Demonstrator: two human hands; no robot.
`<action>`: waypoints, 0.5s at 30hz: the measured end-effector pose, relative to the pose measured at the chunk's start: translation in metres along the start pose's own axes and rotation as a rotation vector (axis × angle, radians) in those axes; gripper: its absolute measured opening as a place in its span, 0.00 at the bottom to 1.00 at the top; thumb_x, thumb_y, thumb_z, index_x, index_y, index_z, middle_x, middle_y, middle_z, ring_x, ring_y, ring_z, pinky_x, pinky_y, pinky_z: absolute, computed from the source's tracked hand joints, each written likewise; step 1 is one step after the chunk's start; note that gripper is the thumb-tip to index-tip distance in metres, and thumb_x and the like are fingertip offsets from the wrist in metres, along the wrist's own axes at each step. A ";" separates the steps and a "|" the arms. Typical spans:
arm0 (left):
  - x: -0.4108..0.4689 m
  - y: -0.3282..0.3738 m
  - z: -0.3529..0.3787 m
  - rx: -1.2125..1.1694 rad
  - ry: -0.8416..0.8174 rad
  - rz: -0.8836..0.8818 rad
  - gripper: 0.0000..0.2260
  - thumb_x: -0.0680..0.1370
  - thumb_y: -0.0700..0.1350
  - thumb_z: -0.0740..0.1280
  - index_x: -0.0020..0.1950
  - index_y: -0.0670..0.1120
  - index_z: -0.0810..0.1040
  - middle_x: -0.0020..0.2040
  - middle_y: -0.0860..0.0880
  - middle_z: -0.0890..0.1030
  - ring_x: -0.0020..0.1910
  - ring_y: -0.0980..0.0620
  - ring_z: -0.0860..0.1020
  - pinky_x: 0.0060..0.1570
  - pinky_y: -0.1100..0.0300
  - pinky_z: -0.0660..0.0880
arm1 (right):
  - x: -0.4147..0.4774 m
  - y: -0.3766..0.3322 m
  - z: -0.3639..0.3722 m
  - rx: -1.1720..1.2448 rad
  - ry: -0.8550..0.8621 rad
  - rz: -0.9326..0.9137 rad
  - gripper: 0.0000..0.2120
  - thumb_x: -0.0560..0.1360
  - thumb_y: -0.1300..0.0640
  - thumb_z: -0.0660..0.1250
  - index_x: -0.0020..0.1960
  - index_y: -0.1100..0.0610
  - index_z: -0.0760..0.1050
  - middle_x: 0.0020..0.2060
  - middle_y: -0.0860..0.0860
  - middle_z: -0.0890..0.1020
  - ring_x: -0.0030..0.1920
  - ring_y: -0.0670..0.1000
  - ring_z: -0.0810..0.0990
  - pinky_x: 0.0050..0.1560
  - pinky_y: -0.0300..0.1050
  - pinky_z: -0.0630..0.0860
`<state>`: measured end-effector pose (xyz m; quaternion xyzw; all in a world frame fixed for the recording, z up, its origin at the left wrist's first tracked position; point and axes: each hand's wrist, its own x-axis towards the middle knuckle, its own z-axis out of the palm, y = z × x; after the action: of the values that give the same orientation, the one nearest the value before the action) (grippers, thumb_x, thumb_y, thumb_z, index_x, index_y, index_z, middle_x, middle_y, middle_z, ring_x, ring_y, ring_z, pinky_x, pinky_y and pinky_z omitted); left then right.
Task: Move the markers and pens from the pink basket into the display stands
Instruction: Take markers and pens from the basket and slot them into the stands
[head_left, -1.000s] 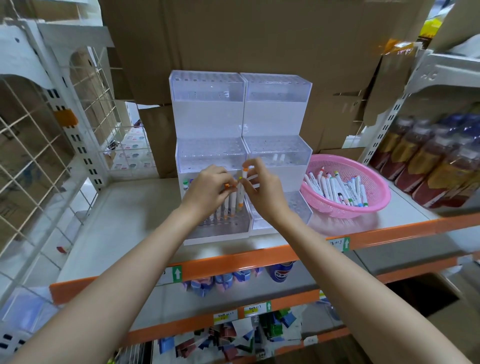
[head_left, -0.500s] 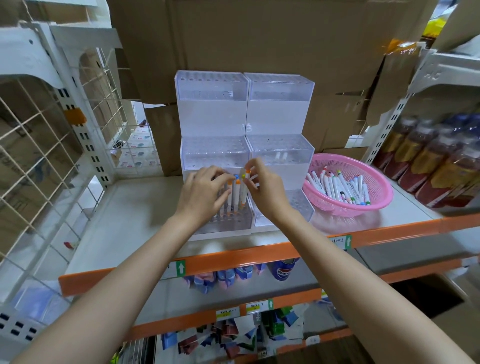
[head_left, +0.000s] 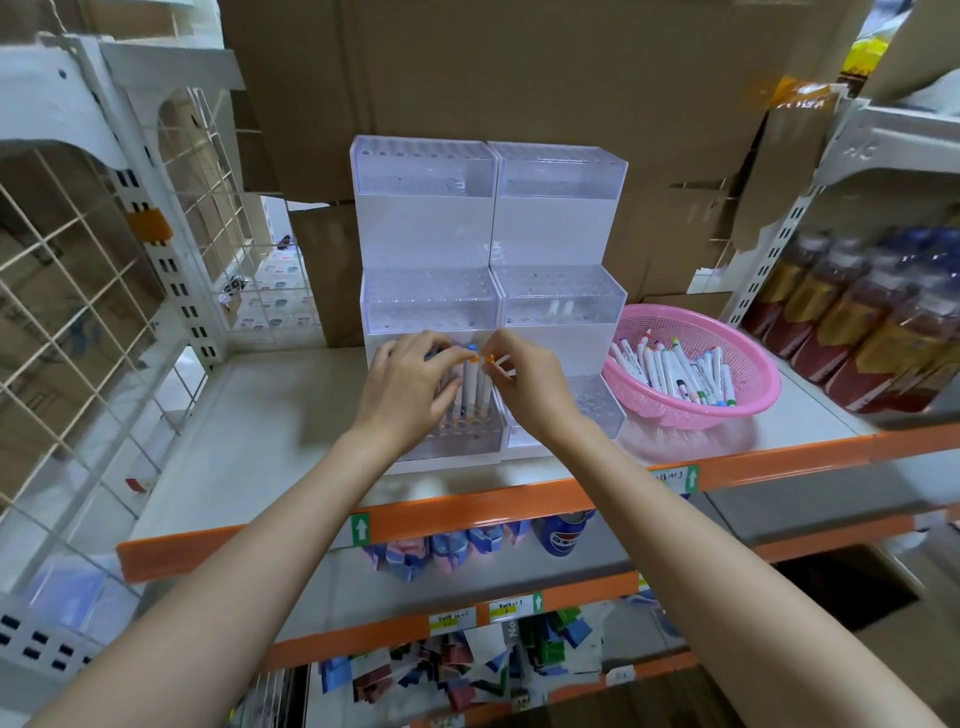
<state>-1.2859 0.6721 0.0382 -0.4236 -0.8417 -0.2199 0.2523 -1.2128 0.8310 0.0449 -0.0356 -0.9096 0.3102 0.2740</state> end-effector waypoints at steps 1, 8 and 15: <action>0.000 -0.001 0.000 0.000 -0.002 0.001 0.14 0.74 0.46 0.68 0.60 0.52 0.79 0.53 0.52 0.78 0.52 0.49 0.76 0.53 0.52 0.69 | 0.000 0.000 0.001 0.000 0.002 -0.002 0.03 0.76 0.65 0.66 0.47 0.59 0.74 0.43 0.53 0.80 0.39 0.52 0.77 0.42 0.50 0.77; -0.002 -0.001 -0.002 -0.006 -0.019 0.012 0.15 0.74 0.44 0.68 0.61 0.52 0.79 0.53 0.50 0.78 0.52 0.48 0.76 0.53 0.52 0.69 | 0.003 -0.005 -0.002 -0.020 0.010 0.041 0.01 0.76 0.64 0.67 0.46 0.60 0.76 0.40 0.51 0.78 0.37 0.52 0.75 0.39 0.45 0.72; -0.002 0.003 -0.004 0.031 -0.016 0.017 0.15 0.74 0.46 0.67 0.61 0.51 0.79 0.53 0.50 0.77 0.53 0.48 0.76 0.54 0.52 0.70 | -0.004 -0.004 -0.006 -0.090 -0.008 -0.063 0.07 0.76 0.62 0.66 0.54 0.58 0.76 0.50 0.54 0.80 0.47 0.58 0.80 0.43 0.53 0.77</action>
<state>-1.2815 0.6707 0.0405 -0.4287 -0.8434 -0.2010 0.2540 -1.2057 0.8305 0.0494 -0.0180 -0.9244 0.2604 0.2782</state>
